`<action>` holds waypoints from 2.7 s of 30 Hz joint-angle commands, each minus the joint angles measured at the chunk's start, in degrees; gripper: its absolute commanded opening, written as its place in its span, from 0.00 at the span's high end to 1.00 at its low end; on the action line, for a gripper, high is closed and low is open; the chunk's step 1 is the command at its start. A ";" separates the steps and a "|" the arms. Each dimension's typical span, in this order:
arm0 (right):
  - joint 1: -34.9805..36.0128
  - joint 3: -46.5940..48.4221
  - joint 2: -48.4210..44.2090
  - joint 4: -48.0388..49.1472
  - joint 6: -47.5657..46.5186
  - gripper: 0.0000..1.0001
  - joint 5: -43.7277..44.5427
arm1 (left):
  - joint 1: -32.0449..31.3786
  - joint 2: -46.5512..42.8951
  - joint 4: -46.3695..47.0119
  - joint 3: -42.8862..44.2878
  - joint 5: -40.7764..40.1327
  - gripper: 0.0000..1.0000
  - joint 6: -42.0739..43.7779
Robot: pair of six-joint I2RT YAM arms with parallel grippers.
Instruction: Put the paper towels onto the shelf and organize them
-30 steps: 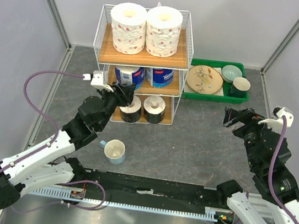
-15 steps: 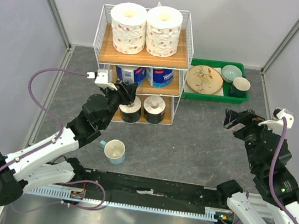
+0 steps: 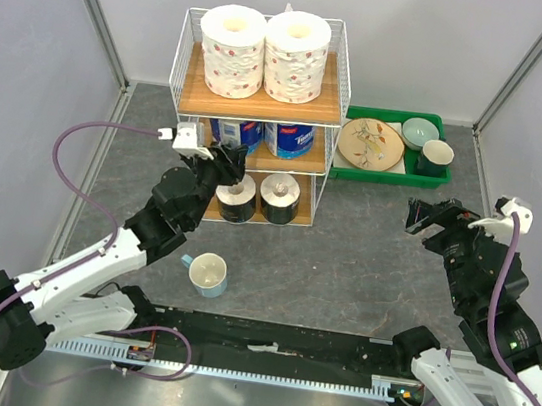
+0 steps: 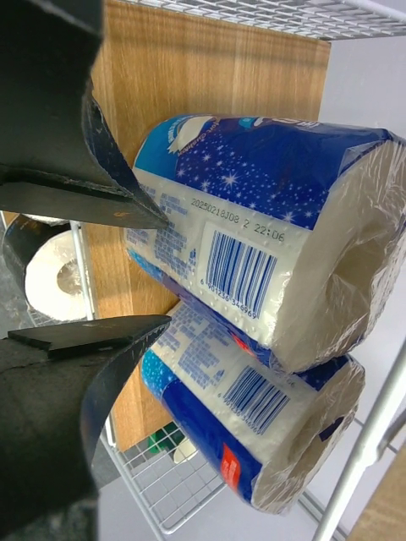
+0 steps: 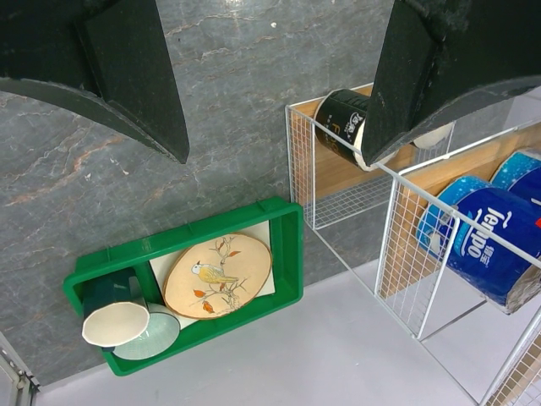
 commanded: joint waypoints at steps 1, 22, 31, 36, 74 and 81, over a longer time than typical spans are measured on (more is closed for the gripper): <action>0.08 -0.24 -0.71 0.07 -0.67 0.09 1.02 | 0.60 0.81 3.40 2.61 -1.53 0.48 2.18; 0.08 -1.11 -1.15 -0.54 -0.75 0.09 1.81 | 0.96 -4.89 0.51 1.81 0.23 0.45 0.60; 0.08 -1.82 -0.71 -0.28 -0.31 0.09 1.11 | 0.96 -15.43 -7.92 1.64 3.04 0.43 -1.86; -0.01 -3.31 -0.36 -0.28 0.30 0.09 -0.21 | 0.96 -21.42 -16.62 -0.38 1.29 0.43 -3.88; 13.44 -32.31 18.01 41.52 20.07 0.21 -15.95 | 0.87 -29.16 -22.18 -26.83 9.10 0.44 -22.43; 17.39 -32.14 28.02 49.46 21.92 0.21 -12.52 | 0.78 -28.37 -16.73 -28.95 7.44 0.44 -22.26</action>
